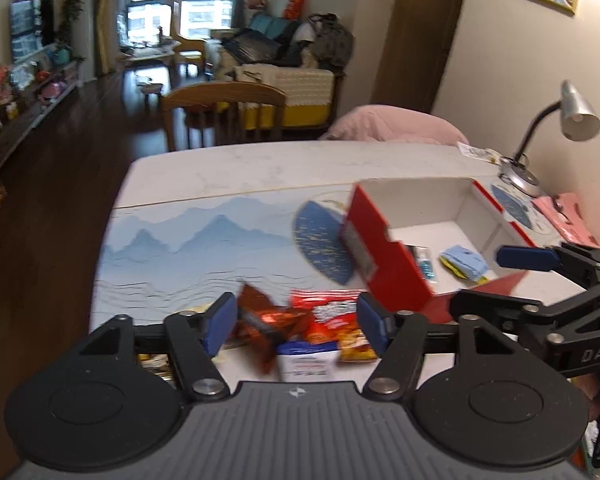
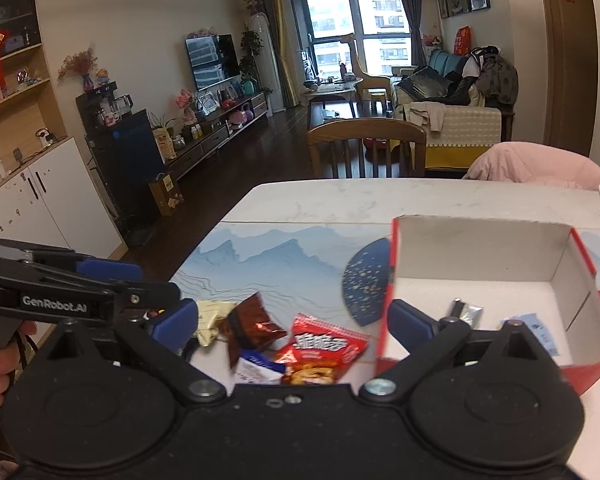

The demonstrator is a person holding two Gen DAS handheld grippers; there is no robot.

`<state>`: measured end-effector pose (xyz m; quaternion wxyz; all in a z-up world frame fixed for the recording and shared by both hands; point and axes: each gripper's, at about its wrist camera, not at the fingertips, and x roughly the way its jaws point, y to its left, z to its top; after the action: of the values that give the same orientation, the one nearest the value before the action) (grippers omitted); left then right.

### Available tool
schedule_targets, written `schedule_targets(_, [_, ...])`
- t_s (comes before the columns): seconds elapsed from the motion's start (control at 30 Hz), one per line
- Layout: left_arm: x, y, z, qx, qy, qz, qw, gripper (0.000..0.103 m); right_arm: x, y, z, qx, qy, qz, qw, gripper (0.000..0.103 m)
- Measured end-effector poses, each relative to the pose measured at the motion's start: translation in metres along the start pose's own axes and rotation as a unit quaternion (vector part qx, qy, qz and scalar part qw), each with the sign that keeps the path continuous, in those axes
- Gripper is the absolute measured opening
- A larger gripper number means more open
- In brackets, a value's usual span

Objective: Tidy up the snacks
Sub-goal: 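Move both tools back from the box to the snack pile, then grasp the silver-wrapped round chocolate with the left tool while the right tool grasps the white milk packet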

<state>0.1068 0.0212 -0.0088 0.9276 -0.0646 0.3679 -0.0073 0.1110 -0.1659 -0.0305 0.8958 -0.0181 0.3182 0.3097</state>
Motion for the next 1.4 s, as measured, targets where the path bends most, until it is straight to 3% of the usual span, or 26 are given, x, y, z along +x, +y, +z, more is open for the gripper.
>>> schedule_targets(0.27, [-0.007, 0.05, -0.021, -0.037, 0.003, 0.022, 0.9991, 0.074, 0.015, 0.026, -0.014, -0.002, 0.018, -0.009, 1.0, 0.103])
schedule_targets(0.67, [0.023, 0.101, -0.071, -0.044, 0.063, 0.063, 0.9951, 0.074, 0.066, 0.049, -0.047, 0.008, 0.089, -0.02, 0.996, 0.103])
schedule_targets(0.97, [0.049, 0.108, -0.097, -0.013, 0.097, 0.069, 0.9929, 0.074, 0.116, 0.061, -0.066, 0.017, 0.149, -0.065, 0.987, 0.102])
schedule_targets(1.4, [0.087, 0.099, -0.119, 0.017, 0.121, 0.065, 0.9903, 0.074, 0.156, 0.067, -0.078, 0.035, 0.202, -0.086, 0.975, 0.092])
